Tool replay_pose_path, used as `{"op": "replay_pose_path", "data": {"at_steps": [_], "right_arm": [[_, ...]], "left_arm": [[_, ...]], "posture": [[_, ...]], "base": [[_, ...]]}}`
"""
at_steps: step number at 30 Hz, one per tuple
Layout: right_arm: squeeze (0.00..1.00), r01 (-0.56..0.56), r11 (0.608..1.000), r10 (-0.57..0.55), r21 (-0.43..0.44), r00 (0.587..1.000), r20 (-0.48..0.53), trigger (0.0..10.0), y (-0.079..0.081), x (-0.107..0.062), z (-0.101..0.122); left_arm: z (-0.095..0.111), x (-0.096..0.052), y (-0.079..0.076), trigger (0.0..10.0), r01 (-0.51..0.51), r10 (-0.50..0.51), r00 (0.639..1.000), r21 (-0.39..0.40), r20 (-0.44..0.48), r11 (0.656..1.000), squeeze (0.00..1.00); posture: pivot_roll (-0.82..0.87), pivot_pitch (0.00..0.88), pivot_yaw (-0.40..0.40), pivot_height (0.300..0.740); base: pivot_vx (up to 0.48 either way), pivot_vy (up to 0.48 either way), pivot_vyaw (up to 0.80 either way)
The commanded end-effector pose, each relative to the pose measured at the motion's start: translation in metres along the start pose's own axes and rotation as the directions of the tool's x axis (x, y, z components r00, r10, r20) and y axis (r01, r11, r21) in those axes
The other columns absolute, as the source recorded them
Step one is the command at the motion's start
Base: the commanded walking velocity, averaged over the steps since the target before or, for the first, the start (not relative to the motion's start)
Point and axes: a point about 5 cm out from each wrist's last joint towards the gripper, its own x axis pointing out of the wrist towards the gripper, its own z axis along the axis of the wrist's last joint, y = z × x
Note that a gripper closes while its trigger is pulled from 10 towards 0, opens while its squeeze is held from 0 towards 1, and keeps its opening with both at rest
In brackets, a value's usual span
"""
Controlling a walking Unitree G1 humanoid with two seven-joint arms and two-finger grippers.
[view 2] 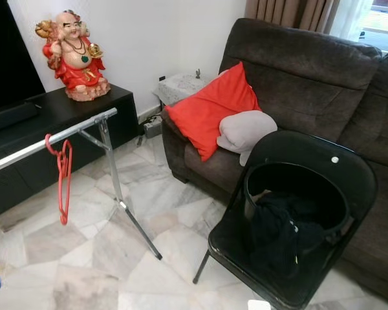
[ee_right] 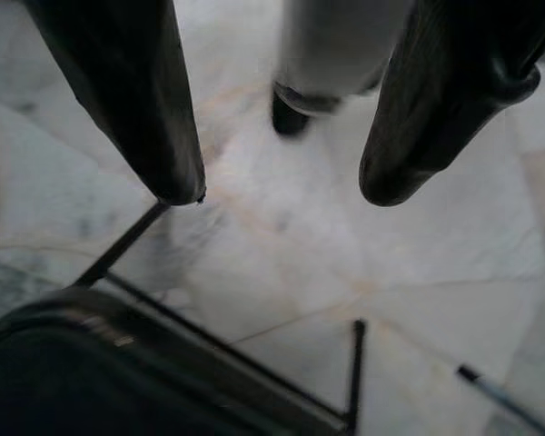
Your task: Hang hanger
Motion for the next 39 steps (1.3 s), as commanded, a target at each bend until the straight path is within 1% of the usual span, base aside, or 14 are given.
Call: {"op": "replay_pose_path", "data": {"at_steps": [1, 5, 11, 12, 13, 16, 17, 18, 24, 32, 33, 34, 35, 39], "right_arm": [[0.00, 0.015, 1.000, -0.016, 0.024, 1.000, 0.017, 10.0, -0.001, 0.000, 0.002], [0.00, 0.050, 0.998, -0.052, 0.025, 0.996, 0.076, 10.0, -0.003, 0.001, 0.014], [0.00, 0.060, 0.992, -0.090, 0.109, 0.951, 0.294, 10.0, -0.005, -0.003, 0.041], [0.00, 0.051, 0.991, -0.094, 0.125, 0.927, 0.364, 10.0, -0.006, -0.008, 0.045], [0.00, 0.051, 0.991, -0.094, 0.125, 0.927, 0.364, 10.0, -0.006, -0.008, 0.045], [0.00, 0.049, 0.996, -0.081, 0.081, 0.887, 0.454, 10.0, -0.008, -0.019, 0.051], [0.00, 0.087, 0.996, -0.074, 0.001, 0.835, 0.545, 10.0, -0.012, -0.038, 0.056], [0.00, 0.099, 0.995, -0.074, -0.013, 0.821, 0.566, 10.0, -0.013, -0.044, 0.057], [0.00, 0.153, 0.981, -0.196, 0.122, 0.754, 0.627, 10.0, -0.028, -0.075, 0.061], [0.00, 0.119, 0.968, -0.229, 0.221, 0.776, 0.587, 10.0, -0.030, -0.063, 0.085], [0.69, 0.073, 0.968, -0.205, 0.240, 0.780, 0.591, 10.0, -0.026, -0.060, 0.095], [0.69, 0.058, 0.967, -0.199, 0.249, 0.779, 0.594, 10.0, -0.025, -0.060, 0.097], [1.00, 0.034, 0.967, -0.185, 0.254, 0.776, 0.603, 10.0, -0.022, -0.060, 0.100], [1.00, 0.042, 0.969, -0.181, 0.244, 0.793, 0.582, 10.0, -0.019, -0.057, 0.101]], "left_arm": [[-0.003, 0.000, -0.001, 10.0, 0.003, -0.003, 1.000, -0.010, -0.004, 1.000, 0.00], [-0.004, -0.001, -0.001, 10.0, 0.002, -0.002, 1.000, -0.014, -0.001, 1.000, 0.00], [-0.005, -0.001, -0.001, 10.0, 0.002, -0.002, 1.000, -0.010, -0.007, 1.000, 0.00], [-0.006, -0.001, -0.001, 10.0, 0.004, -0.004, 1.000, -0.008, -0.009, 1.000, 0.00], [-0.006, -0.001, -0.001, 10.0, 0.004, -0.004, 1.000, -0.008, -0.009, 1.000, 0.00], [-0.006, -0.001, -0.002, 10.0, 0.006, -0.006, 1.000, -0.006, -0.011, 1.000, 0.00], [-0.007, -0.001, -0.001, 10.0, 0.009, -0.009, 1.000, 0.001, -0.013, 1.000, 0.00], [-0.007, -0.001, -0.001, 10.0, 0.009, -0.009, 1.000, 0.004, -0.013, 1.000, 0.00], [-0.007, -0.001, -0.002, 10.0, 0.020, -0.019, 1.000, 0.023, -0.014, 1.000, 0.00], [-0.006, -0.001, -0.002, 10.0, 0.024, -0.023, 1.000, 0.036, -0.012, 0.999, 0.00], [-0.006, -0.001, -0.002, 10.0, 0.022, -0.022, 1.000, 0.038, -0.013, 0.999, 0.00], [-0.006, -0.001, -0.002, 10.0, 0.022, -0.021, 1.000, 0.038, -0.013, 0.999, 0.00], [-0.007, -0.001, -0.002, 10.0, 0.020, -0.019, 1.000, 0.035, -0.013, 0.999, 0.00], [-0.008, -0.001, -0.002, 10.0, 0.018, -0.017, 1.000, 0.033, -0.018, 0.999, 0.00]], "posture": [[0.06, 0.000, 0.022, 0.740], [0.05, 0.000, 0.004, 0.740], [0.02, 0.000, -0.010, 0.740], [0.02, 0.000, -0.012, 0.740], [0.02, 0.000, -0.012, 0.740], [0.01, 0.000, -0.017, 0.740], [-0.01, 0.000, -0.019, 0.740], [-0.01, 0.000, -0.019, 0.740], [-0.04, 0.000, -0.010, 0.740], [-0.03, 0.000, -0.001, 0.740], [-0.02, 0.000, -0.003, 0.740], [-0.02, 0.000, -0.003, 0.740], [-0.01, 0.000, -0.006, 0.740], [0.00, 0.000, -0.004, 0.740]], "base": [[0.000, 0.000, 0.00], [0.000, 0.000, 0.00], [0.000, 0.000, 0.00], [0.000, 0.000, 0.00], [0.000, 0.000, 0.00], [0.000, 0.000, 0.00], [0.000, 0.000, 0.00], [0.000, 0.000, 0.00], [0.000, 0.000, 0.00], [0.000, 0.000, 0.00], [0.000, 0.000, 0.00], [0.000, 0.000, 0.00], [0.000, 0.000, 0.00], [0.000, 0.000, 0.00]]}}
